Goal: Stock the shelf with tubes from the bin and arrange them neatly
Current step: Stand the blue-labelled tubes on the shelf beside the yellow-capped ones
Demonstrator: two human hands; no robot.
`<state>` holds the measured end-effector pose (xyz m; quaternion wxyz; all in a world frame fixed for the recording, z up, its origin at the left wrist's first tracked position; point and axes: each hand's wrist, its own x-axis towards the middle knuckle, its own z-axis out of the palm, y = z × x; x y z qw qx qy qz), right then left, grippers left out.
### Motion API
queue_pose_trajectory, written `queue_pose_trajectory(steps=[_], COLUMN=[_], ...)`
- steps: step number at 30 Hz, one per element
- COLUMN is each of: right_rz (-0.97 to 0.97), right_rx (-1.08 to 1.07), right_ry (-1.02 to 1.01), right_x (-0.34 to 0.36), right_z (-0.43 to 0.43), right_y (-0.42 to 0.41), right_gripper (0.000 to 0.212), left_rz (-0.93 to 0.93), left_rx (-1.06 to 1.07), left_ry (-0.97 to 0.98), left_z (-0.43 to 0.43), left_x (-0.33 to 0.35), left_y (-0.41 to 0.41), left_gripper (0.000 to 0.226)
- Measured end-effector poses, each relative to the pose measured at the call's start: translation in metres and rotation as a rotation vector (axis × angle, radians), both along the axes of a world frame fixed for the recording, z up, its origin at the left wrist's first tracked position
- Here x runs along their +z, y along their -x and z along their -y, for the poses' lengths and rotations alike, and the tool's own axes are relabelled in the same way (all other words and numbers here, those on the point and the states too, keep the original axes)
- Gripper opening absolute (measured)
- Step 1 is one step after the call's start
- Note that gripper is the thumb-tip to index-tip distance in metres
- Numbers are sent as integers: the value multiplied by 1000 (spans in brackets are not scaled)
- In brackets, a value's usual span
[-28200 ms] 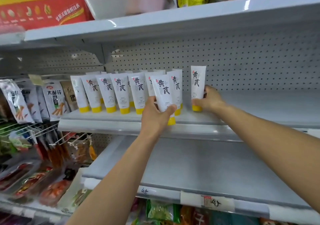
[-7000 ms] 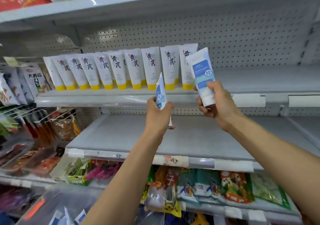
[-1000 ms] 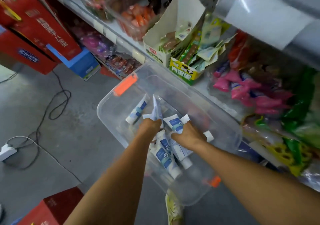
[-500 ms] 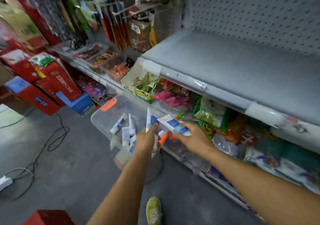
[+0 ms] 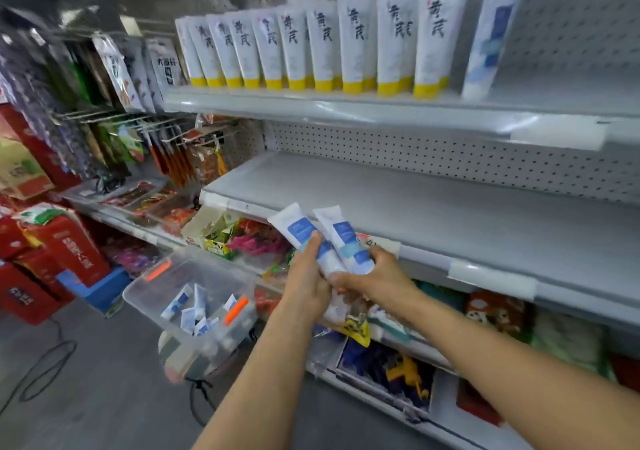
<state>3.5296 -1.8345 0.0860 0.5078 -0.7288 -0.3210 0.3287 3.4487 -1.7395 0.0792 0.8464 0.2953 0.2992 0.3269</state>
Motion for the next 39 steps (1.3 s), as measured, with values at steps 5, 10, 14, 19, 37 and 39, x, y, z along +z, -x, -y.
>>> queue_pose_trajectory(steps=[5, 10, 14, 19, 37, 39], right_rz=[126, 14, -101, 231, 414, 454], right_rx=[-140, -69, -4, -138, -439, -499], right_ry=[-47, -163, -237, -180, -455, -436], right_x=[41, 73, 91, 107, 215, 226], right_z=[33, 51, 62, 70, 115, 110], right_y=[-24, -45, -60, -73, -173, -195], right_gripper=[60, 44, 46, 44, 35, 38], left_rz=[21, 64, 80, 112, -76, -77], left_rx=[-24, -107, -133, -163, -143, -158], left_ry=[-16, -123, -220, -316, -897, -970], left_z=[30, 37, 40, 51, 87, 83], left_x=[35, 58, 73, 102, 182, 190], left_y=[-30, -52, -65, -81, -138, -148], left_gripper=[46, 51, 34, 33, 16, 22])
